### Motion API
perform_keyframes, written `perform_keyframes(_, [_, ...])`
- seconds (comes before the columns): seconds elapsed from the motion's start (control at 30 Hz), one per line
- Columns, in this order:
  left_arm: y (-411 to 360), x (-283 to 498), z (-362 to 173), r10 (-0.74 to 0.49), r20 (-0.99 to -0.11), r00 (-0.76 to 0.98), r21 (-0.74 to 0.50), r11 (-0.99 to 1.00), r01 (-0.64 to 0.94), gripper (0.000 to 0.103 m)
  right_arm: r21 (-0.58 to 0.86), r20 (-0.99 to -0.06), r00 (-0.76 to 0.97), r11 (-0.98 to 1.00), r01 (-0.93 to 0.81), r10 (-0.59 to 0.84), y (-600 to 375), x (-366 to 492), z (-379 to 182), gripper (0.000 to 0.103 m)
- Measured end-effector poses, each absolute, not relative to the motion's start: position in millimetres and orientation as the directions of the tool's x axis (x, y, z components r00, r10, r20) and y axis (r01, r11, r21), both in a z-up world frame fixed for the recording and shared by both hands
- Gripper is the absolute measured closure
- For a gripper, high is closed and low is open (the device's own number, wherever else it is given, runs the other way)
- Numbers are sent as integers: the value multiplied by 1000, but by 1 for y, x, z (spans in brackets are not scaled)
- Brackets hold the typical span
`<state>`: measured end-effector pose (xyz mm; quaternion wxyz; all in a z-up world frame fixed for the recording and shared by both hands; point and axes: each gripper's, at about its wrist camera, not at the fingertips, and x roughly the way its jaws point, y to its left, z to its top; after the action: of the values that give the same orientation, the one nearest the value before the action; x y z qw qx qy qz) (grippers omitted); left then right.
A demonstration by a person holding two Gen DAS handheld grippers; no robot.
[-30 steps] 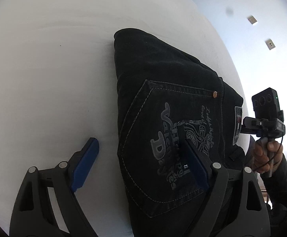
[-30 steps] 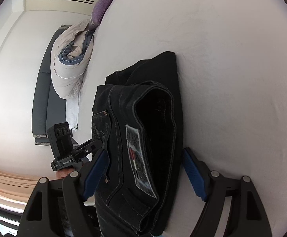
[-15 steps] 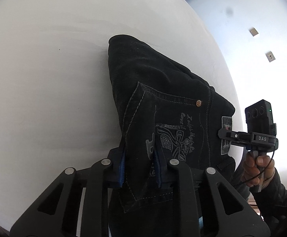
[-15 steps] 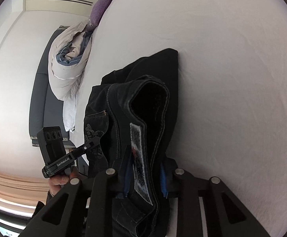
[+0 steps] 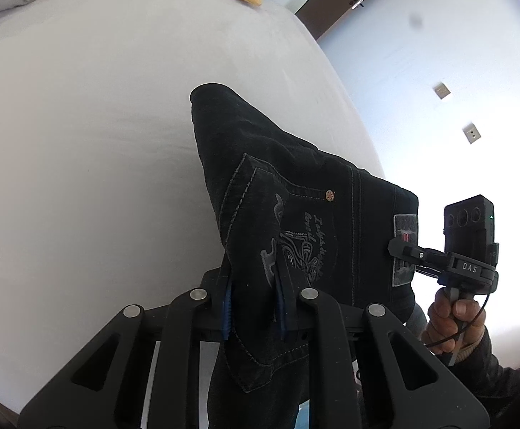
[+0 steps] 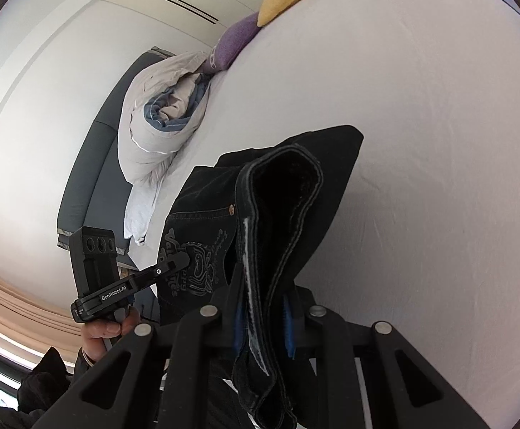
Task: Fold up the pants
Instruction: 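Open both grippers and withdraw them from the folded jeans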
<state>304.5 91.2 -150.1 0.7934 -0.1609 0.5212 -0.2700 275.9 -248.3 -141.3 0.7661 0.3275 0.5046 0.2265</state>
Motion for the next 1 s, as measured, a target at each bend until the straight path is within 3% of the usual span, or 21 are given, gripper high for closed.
perform_keyframes(0.2, [53, 360, -139, -580, -743, 333, -497, 813, 304, 87, 716, -627, 426, 698, -14, 652, -279, 323, -131, 83])
perform_keyframes(0.43, [15, 406, -199, -527, -812, 252, -463, 844, 270, 84, 684, -706, 362, 719, 124, 609, -318, 364, -196, 82])
perform_keyframes(0.53, [14, 406, -215, -492, -832, 257, -433, 865, 254, 72, 709, -692, 363, 683, 176, 624, -334, 361, -219, 63])
perform_keyframes(0.6, [22, 398, -215, -473, -838, 273, -413, 876, 249, 60, 737, -660, 381, 655, 165, 647, -339, 356, -222, 60])
perform_keyframes(0.77, [19, 375, -183, -339, -841, 422, -239, 932, 273, 58, 702, -683, 437, 690, 174, 585, -347, 334, -200, 36])
perform_keyframes(0.83, [19, 348, -158, -294, -808, 510, -168, 946, 278, 46, 683, -690, 470, 711, 169, 551, -347, 320, -186, 33])
perform_keyframes(0.87, [19, 337, -147, -270, -783, 560, -137, 954, 268, 32, 669, -696, 480, 726, 163, 534, -347, 314, -179, 33])
perform_keyframes(1.0, [10, 277, -88, -145, -599, 788, -5, 984, 177, 1, 557, -737, 539, 818, 142, 409, -338, 277, -141, 21])
